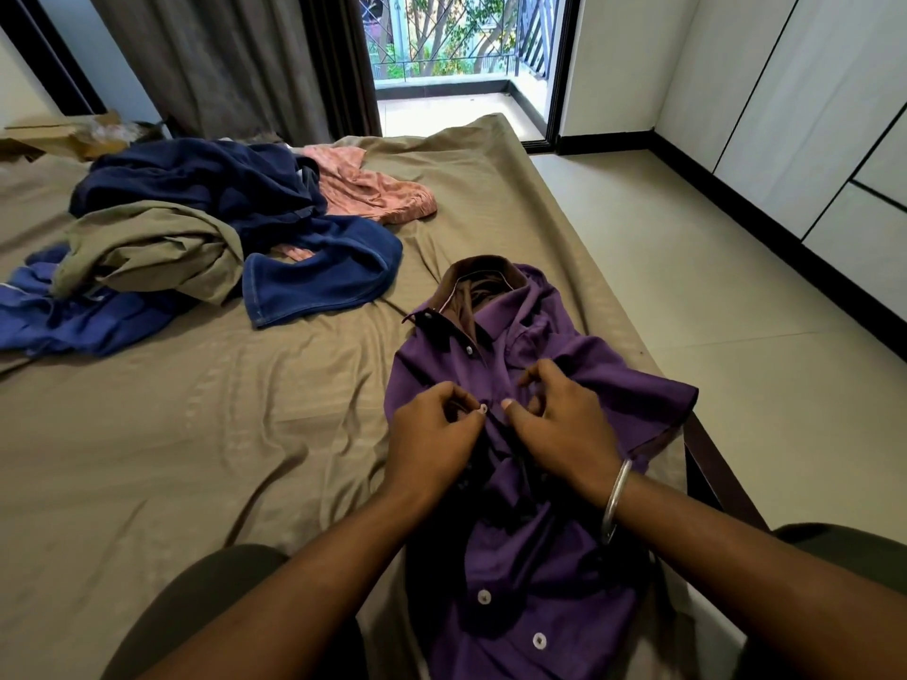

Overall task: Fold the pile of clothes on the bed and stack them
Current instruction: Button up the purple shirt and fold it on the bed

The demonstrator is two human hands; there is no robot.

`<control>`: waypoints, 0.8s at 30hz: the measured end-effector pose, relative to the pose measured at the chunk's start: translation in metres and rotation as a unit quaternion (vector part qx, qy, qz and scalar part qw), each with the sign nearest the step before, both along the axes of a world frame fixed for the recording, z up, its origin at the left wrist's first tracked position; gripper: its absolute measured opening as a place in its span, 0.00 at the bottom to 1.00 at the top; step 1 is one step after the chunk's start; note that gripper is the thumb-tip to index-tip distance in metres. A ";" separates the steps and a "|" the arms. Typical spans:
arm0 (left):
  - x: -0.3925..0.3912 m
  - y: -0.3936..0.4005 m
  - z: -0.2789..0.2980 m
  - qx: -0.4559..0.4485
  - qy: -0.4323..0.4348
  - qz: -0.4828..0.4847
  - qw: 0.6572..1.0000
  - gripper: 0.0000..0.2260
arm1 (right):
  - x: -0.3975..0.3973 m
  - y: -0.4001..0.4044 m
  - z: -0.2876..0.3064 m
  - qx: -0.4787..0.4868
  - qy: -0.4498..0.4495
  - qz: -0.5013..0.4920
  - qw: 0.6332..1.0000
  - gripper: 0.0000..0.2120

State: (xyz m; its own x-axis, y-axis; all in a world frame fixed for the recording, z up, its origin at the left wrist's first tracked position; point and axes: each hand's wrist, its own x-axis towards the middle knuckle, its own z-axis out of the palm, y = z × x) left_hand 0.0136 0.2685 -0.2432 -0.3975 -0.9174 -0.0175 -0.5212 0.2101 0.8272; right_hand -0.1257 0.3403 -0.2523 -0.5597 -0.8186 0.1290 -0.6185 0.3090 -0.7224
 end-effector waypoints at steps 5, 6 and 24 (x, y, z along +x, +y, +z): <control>-0.003 0.000 -0.011 -0.041 -0.012 -0.029 0.999 0.07 | -0.019 -0.014 -0.006 -0.061 0.097 0.132 0.985 0.07; -0.003 -0.001 -0.013 -0.034 -0.016 -0.028 0.999 0.08 | -0.022 -0.015 -0.009 -0.043 0.092 0.159 0.982 0.08; -0.007 -0.010 -0.029 0.080 -0.020 0.000 0.997 0.05 | -0.035 -0.013 -0.014 0.068 0.218 0.226 0.947 0.06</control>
State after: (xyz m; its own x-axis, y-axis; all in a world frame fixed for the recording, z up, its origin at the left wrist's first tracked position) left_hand 0.0063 0.2581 -0.2724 -0.3935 -0.9015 -0.1805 -0.5552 0.0765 0.8282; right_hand -0.1604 0.3277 -0.2666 -0.0662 -0.9875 0.1427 -0.9404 0.0139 -0.3397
